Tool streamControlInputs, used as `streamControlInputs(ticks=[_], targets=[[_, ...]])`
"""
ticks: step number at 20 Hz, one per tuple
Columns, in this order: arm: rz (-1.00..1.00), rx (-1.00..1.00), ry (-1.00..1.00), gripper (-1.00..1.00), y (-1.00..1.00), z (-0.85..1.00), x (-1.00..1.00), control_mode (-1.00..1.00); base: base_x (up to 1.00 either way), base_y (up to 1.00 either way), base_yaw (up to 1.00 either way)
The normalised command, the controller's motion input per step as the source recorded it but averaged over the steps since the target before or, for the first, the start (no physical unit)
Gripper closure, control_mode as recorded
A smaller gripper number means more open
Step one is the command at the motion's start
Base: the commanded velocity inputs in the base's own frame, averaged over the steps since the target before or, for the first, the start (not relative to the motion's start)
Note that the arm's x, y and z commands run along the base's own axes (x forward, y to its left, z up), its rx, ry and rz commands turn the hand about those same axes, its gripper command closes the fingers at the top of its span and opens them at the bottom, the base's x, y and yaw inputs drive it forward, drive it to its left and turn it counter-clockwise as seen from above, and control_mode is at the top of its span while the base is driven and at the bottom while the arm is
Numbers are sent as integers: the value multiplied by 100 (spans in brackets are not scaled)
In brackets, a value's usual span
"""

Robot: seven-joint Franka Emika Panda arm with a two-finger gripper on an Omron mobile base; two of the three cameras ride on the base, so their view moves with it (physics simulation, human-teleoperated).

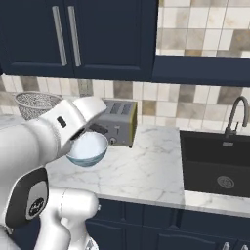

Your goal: Open the cabinet and setup a tea strainer by placing it in the bowl upright.

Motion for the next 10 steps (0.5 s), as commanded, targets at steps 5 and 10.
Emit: streamControlInputs(ticks=[5,10], targets=[[47,-3,0,100,-73,-28,55,-100,0,0,0],[26,-8,-12,100,-13,-32,36,-100,0,0,0]])
